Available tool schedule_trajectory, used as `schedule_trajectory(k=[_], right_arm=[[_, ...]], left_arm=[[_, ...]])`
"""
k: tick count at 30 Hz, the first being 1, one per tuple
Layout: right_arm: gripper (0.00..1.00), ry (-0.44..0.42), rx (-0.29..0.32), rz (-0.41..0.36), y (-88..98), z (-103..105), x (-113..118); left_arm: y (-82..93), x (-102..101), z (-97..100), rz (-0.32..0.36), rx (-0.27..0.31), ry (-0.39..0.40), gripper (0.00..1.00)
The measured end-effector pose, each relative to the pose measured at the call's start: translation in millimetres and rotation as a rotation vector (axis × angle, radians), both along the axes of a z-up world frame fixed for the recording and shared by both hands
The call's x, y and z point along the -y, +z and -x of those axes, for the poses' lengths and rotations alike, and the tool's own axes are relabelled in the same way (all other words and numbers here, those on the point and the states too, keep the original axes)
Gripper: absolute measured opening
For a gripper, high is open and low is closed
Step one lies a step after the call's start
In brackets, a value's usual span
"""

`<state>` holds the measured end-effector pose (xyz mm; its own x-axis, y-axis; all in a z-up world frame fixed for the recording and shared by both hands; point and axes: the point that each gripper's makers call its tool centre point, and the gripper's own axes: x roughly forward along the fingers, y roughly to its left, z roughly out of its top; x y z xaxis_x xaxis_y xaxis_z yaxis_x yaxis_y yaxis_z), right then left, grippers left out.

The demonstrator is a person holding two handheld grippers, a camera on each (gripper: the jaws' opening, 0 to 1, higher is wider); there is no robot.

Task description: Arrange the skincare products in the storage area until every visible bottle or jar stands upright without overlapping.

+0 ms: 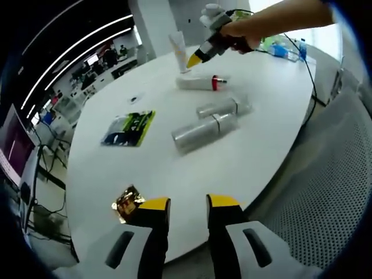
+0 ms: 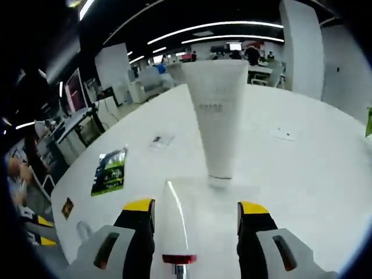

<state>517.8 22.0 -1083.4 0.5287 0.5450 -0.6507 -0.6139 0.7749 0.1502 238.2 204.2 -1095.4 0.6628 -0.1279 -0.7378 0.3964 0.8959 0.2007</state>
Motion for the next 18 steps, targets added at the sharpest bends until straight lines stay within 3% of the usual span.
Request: schedule_trajectory(k=[2, 6, 13, 18], right_arm=[[0.57, 0.037, -0.011, 0.005, -4.4, 15, 2], [0.61, 0.133, -0.008, 0.09, -18.4, 35, 10], [0.63, 0.128, -0.022, 0.082, -22.9, 50, 12], [0.66, 0.165, -0.033, 0.134, -32.2, 57, 11]], left_arm=[[-0.9, 0, 0.8, -0.005, -0.005, -0.006, 0.2], [-1.1, 1, 0.6, -0.006, -0.003, -0.01, 0.22], [-1.1, -1, 0.6, -0.012, -0.002, -0.009, 0.21], [0.6, -2, 0.0, -0.017, 0.006, -0.008, 0.21]])
